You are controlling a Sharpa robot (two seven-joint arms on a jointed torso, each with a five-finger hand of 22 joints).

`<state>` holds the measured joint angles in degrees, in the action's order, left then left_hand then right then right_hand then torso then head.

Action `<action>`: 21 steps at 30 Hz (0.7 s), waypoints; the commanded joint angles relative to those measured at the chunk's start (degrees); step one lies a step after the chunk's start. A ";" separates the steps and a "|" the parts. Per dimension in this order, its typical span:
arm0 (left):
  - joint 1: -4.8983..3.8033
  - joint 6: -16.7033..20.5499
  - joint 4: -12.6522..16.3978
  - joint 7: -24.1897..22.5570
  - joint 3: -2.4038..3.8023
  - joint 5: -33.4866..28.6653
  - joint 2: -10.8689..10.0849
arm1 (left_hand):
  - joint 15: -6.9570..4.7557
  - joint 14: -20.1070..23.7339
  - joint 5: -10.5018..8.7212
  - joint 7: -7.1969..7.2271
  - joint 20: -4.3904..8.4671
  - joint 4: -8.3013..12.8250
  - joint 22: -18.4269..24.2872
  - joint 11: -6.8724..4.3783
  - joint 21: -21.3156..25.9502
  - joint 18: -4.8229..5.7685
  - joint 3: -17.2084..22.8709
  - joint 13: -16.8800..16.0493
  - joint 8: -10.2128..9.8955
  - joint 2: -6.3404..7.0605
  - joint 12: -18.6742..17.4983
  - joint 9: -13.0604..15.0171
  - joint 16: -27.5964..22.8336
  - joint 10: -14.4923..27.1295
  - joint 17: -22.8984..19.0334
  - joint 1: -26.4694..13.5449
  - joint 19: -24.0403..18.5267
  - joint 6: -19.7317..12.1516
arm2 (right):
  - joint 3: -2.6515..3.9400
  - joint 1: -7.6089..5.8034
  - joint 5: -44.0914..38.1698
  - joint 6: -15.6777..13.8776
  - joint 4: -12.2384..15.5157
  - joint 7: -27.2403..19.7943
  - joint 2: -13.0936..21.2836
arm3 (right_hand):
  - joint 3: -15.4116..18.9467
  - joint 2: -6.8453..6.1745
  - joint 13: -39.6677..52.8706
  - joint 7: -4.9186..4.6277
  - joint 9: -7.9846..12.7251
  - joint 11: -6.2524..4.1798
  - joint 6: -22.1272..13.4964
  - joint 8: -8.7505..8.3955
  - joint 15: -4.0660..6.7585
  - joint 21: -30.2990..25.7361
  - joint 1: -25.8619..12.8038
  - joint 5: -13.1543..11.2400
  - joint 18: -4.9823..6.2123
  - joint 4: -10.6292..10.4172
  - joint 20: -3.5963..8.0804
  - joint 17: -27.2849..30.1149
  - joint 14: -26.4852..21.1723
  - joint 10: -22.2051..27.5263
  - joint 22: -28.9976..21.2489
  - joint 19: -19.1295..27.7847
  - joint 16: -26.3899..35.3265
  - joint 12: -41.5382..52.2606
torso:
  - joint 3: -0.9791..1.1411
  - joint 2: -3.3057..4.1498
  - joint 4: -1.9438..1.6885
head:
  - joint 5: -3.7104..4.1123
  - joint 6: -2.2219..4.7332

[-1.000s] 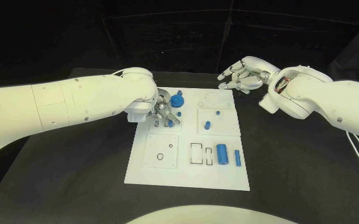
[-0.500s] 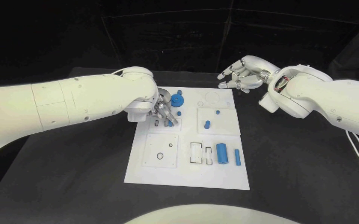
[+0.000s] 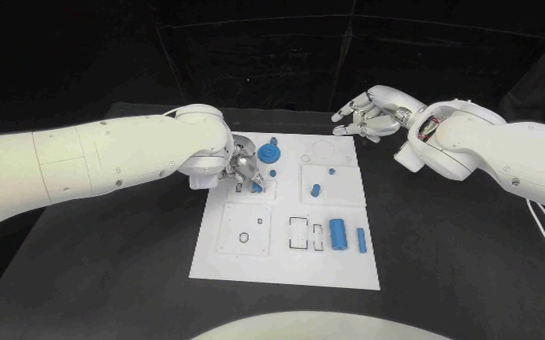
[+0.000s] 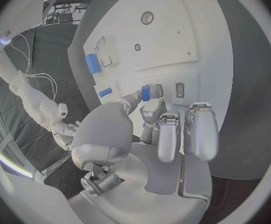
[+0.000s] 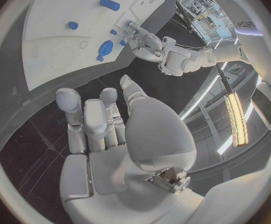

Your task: Assemble the parts on the task board

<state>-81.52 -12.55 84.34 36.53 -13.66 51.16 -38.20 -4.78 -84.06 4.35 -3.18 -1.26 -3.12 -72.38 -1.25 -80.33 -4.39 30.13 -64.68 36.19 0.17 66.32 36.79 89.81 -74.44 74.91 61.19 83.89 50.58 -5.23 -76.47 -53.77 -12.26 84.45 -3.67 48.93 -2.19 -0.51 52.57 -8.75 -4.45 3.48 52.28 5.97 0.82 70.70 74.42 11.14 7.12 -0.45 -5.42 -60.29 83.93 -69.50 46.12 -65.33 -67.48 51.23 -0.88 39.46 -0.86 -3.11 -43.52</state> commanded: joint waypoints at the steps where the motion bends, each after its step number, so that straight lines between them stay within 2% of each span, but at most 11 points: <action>1: -0.08 4.52 1.03 -1.59 0.02 -2.52 -0.84 | 0.10 -5.94 -0.09 0.37 -0.25 7.08 -0.13 -0.10 0.24 0.91 11.04 0.11 0.72 0.96 -0.01 0.70 0.19 -0.55 15.09 -1.82 -0.18 -0.33 | 0.05 -0.13 -0.01 0.63 -0.06 0.08 0.03 | 0.45 0.23 -0.05 0.05 -0.04 0.02 0.25 0.26 0.04 -0.14 0.45 0.16 0.88 -0.04 -0.11 0.05 -0.06 0.47 -0.05 0.34 0.22 -0.31 | 0.04 0.02 -0.05 | -0.16 -0.02; 7: -0.07 9.13 3.06 -2.61 0.01 -2.96 -2.64 | -0.04 -5.94 0.13 0.51 -0.20 7.99 -0.16 -0.21 0.28 0.91 14.85 0.10 1.85 1.97 0.13 1.74 0.19 -0.85 15.09 -3.18 -0.17 -0.45 | 0.04 -0.13 -0.01 0.77 -0.22 0.14 -0.04 | 0.53 0.20 -0.16 0.05 -0.03 0.03 0.25 0.27 0.04 -0.20 0.39 0.18 0.89 -0.07 -0.11 0.08 -0.06 0.52 -0.16 0.39 0.27 -0.43 | 0.09 0.00 -0.01 | -0.46 -0.02; 12: 0.06 13.12 4.52 -3.12 -0.01 -2.25 -3.92 | -0.10 -5.94 0.48 0.57 -0.15 8.36 -0.28 -0.28 0.23 0.93 16.08 0.25 2.26 2.33 0.05 2.08 0.19 -0.91 15.09 -3.52 -0.12 -0.46 | 0.04 -0.13 -0.01 0.81 -0.29 0.18 -0.03 | 0.53 0.20 -0.16 0.05 -0.03 0.03 0.25 0.27 0.04 -0.20 0.39 0.18 0.89 -0.07 -0.11 0.08 -0.06 0.52 -0.16 0.39 0.27 -0.43 | 0.10 -0.03 0.01 | -0.77 -0.10; 17: 0.92 16.24 5.71 -3.01 -0.03 1.61 -4.98 | -0.14 -5.94 0.61 0.60 -0.13 8.55 -0.29 -0.31 0.23 0.93 16.64 0.36 2.47 2.51 -0.01 2.24 0.19 -0.93 15.09 -3.65 -0.11 -0.44 | 0.04 -0.13 -0.01 0.80 -0.40 0.21 0.02 | 0.59 0.18 -0.16 0.04 -0.03 0.03 0.24 0.28 0.04 -0.25 0.34 0.19 0.90 -0.10 -0.11 0.16 -0.07 0.52 -0.24 0.43 0.35 -0.43 | 0.16 -0.05 -0.05 | -0.88 -0.28; 21: 1.68 16.92 5.88 -2.67 -0.03 4.79 -5.17 | -0.14 -5.94 0.61 0.61 -0.12 8.57 -0.35 -0.31 0.19 0.94 16.73 0.32 2.50 2.54 0.03 2.26 0.19 -0.97 15.09 -3.67 -0.09 -0.44 | 0.04 -0.13 -0.01 0.77 -0.45 0.20 0.03 | 0.59 0.18 -0.16 0.04 -0.03 0.03 0.24 0.28 0.04 -0.25 0.34 0.19 0.90 -0.10 -0.11 0.16 -0.07 0.52 -0.24 0.43 0.35 -0.43 | 0.15 -0.10 -0.09 | -0.94 -0.44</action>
<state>-79.95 1.20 90.08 34.45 -13.71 51.72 -43.33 -4.79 -84.06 4.68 -2.94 -1.26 -3.56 -72.68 -1.55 -80.33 -4.39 37.60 -64.36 38.43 2.98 66.32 38.97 89.81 -75.16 74.91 57.94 83.89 50.34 -5.24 -76.47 -53.77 -11.84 83.97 -3.40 48.96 -2.01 -0.51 52.47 -8.75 -4.45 3.48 52.28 5.97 0.82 70.70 74.42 11.14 7.12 -0.63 -5.42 -60.18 83.93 -69.50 45.93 -65.33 -67.48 51.00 -0.76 39.42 -0.90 -4.05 -43.81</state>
